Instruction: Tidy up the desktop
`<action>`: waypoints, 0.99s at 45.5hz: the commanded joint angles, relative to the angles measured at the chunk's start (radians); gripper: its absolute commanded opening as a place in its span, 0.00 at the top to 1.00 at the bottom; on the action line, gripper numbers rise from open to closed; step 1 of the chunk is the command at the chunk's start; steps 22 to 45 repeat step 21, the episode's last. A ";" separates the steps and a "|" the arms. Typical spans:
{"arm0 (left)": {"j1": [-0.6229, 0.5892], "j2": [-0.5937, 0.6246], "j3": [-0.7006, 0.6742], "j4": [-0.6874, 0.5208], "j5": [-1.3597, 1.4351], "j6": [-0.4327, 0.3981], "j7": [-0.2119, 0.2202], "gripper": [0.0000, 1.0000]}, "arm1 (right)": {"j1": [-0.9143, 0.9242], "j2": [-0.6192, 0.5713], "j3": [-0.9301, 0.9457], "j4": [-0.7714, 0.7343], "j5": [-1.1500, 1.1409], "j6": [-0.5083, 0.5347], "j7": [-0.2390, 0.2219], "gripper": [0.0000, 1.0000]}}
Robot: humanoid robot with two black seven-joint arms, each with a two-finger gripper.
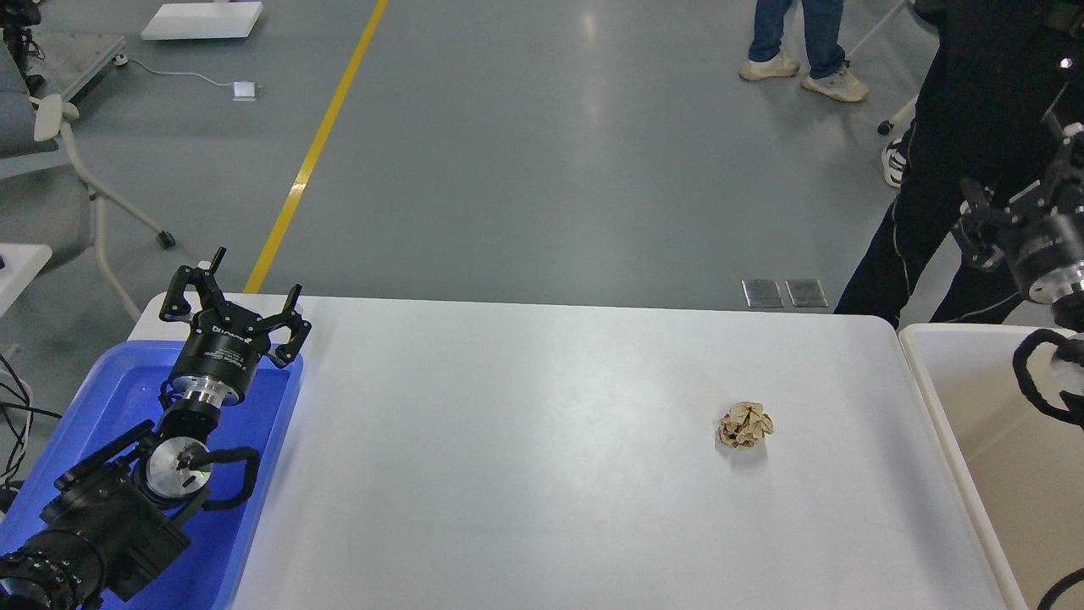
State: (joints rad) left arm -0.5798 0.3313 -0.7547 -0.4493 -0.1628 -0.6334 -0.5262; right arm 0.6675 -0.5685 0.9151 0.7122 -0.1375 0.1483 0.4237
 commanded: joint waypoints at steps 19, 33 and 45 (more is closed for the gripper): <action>0.000 0.000 0.000 0.000 0.000 0.000 0.000 0.00 | -0.178 0.101 0.077 0.024 -0.019 0.063 0.058 0.00; 0.000 0.000 0.000 0.000 0.000 0.000 0.000 0.00 | -0.178 0.101 0.076 0.023 -0.019 0.063 0.058 0.00; 0.000 0.000 0.000 0.000 0.000 0.000 0.000 0.00 | -0.178 0.101 0.076 0.023 -0.019 0.063 0.058 0.00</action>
